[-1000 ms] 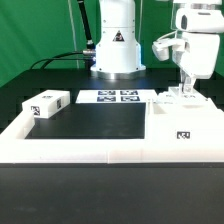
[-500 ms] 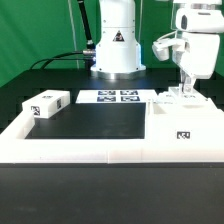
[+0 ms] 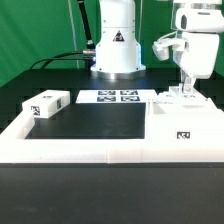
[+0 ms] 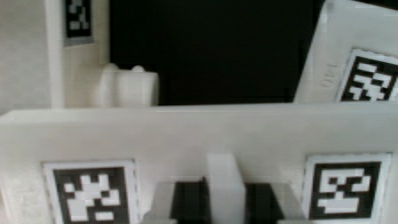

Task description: Assemble cabinet

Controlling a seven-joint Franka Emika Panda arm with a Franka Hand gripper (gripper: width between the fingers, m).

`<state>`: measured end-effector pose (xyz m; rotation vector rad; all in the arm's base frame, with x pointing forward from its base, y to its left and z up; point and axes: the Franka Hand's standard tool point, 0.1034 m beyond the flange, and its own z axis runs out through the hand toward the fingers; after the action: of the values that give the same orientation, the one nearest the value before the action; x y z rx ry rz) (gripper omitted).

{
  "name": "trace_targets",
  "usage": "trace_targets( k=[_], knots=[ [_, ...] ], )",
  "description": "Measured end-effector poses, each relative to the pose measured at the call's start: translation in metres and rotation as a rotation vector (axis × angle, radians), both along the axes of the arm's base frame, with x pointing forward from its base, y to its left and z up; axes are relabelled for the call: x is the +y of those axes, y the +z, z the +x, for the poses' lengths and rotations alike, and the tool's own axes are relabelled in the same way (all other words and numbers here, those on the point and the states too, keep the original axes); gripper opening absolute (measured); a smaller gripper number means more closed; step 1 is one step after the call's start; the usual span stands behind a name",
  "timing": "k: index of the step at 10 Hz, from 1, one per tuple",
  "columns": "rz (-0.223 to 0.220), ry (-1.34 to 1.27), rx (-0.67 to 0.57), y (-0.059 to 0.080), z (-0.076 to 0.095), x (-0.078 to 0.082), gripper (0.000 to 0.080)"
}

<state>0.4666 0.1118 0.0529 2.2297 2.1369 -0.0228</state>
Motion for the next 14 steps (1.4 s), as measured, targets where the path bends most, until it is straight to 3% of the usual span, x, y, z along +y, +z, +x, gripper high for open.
trace_targets(
  k=[4,11,14],
  knots=[
    [0.01,-0.186,-0.015,0.0,-0.002,0.011,0.0071],
    [0.013,-0.206,-0.018,-0.001,0.003,0.013,0.0071],
    [0.002,-0.21,-0.016,0.001,0.021,0.011,0.0071]
  ],
)
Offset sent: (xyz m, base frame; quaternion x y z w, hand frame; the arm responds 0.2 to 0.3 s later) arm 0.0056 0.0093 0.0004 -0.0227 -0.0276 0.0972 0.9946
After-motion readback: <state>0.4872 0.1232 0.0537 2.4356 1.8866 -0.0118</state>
